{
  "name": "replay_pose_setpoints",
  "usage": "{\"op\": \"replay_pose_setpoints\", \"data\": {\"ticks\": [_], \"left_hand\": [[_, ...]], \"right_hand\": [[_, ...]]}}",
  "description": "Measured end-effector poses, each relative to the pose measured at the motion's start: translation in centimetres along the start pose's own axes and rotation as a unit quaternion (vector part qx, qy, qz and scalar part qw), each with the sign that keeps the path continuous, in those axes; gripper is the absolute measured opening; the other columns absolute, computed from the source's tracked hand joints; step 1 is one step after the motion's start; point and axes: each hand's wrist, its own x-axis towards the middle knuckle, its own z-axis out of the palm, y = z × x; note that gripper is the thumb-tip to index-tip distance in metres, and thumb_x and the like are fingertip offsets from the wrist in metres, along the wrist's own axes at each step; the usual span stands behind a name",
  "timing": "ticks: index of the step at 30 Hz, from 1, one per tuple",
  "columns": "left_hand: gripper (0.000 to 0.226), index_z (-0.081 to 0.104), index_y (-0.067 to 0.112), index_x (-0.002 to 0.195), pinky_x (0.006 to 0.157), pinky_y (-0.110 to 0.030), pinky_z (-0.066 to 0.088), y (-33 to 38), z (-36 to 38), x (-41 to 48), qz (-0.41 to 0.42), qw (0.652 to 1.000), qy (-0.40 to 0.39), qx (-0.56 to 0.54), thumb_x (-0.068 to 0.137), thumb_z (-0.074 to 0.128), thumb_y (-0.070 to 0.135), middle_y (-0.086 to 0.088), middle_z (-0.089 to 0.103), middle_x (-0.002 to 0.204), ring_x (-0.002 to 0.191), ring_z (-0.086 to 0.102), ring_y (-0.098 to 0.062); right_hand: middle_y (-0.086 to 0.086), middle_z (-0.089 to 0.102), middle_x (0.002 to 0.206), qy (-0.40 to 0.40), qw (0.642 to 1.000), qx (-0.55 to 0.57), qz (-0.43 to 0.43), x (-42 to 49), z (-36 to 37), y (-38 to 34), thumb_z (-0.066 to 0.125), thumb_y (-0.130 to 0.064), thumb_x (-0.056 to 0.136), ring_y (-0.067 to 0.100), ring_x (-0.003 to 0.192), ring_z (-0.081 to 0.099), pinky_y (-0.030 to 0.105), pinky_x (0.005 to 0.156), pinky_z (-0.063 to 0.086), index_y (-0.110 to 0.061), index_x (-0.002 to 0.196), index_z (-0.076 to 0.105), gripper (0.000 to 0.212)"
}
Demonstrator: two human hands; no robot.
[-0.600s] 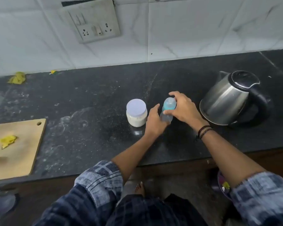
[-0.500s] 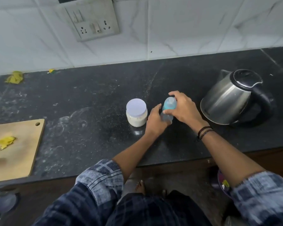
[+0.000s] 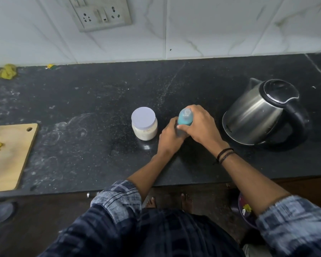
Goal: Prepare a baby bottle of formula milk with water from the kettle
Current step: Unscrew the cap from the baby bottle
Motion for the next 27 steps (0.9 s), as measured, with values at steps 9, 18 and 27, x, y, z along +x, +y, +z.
{"op": "replay_pose_setpoints", "data": {"ticks": [9,18,27], "left_hand": [[0.056,0.041,0.041,0.141,0.092,-0.039,0.056,-1.1,0.7,-0.5,0.064,0.997,0.022,0.025,0.088,0.05,0.055,0.01,0.066,0.132,0.111,0.064,-0.012],[0.062,0.043,0.033,0.148,0.101,-0.042,0.054,-2.4,1.0,0.0,0.083,0.996,0.02,0.006,0.091,0.062,0.049,0.009,0.062,0.14,0.122,0.062,-0.012],[0.064,0.046,0.034,0.147,0.103,-0.038,0.053,-3.2,1.3,0.2,0.088,0.995,0.026,-0.027,0.091,0.073,0.05,0.015,0.06,0.142,0.126,0.058,-0.001]], "right_hand": [[0.004,0.064,0.124,0.014,0.999,0.046,-0.014,-0.4,0.4,0.5,0.089,-0.022,0.078,0.024,0.116,0.059,0.039,0.099,0.049,-0.014,0.129,0.06,0.059],[0.003,0.06,0.135,-0.021,0.998,0.053,-0.038,0.1,0.5,1.6,0.088,-0.014,0.08,0.023,0.128,0.054,0.029,0.099,0.038,-0.016,0.14,0.054,0.069],[-0.003,0.054,0.137,-0.074,0.994,0.076,-0.039,0.7,-0.2,2.2,0.093,-0.03,0.075,0.011,0.123,0.044,0.03,0.097,0.036,-0.027,0.147,0.044,0.087]]}}
